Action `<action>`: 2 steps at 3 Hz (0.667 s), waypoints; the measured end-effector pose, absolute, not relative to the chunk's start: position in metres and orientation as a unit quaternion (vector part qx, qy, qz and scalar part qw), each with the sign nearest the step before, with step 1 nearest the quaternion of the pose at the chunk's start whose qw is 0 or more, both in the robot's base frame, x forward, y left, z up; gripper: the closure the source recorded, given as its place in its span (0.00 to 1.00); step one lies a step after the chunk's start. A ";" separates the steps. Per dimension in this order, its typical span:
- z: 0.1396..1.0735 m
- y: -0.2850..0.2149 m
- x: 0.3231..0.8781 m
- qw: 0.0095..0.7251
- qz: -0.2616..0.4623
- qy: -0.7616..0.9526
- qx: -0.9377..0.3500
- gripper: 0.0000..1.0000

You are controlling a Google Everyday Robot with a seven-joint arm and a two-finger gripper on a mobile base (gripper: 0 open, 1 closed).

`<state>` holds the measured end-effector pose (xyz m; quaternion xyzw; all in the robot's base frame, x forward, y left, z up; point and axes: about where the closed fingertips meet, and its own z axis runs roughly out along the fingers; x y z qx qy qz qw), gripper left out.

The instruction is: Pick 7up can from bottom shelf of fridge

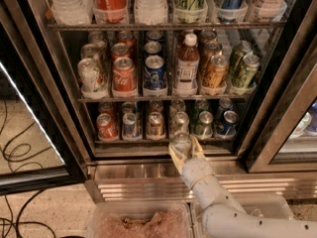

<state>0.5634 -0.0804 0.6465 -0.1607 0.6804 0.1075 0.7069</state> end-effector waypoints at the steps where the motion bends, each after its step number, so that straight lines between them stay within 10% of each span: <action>1: 0.629 -0.085 0.531 0.664 0.138 0.706 -0.204 1.00; 2: 0.625 -0.074 0.527 0.653 0.158 0.709 -0.214 1.00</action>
Offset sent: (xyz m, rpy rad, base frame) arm -0.0246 -0.0041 -0.0134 -0.0304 0.0743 0.0776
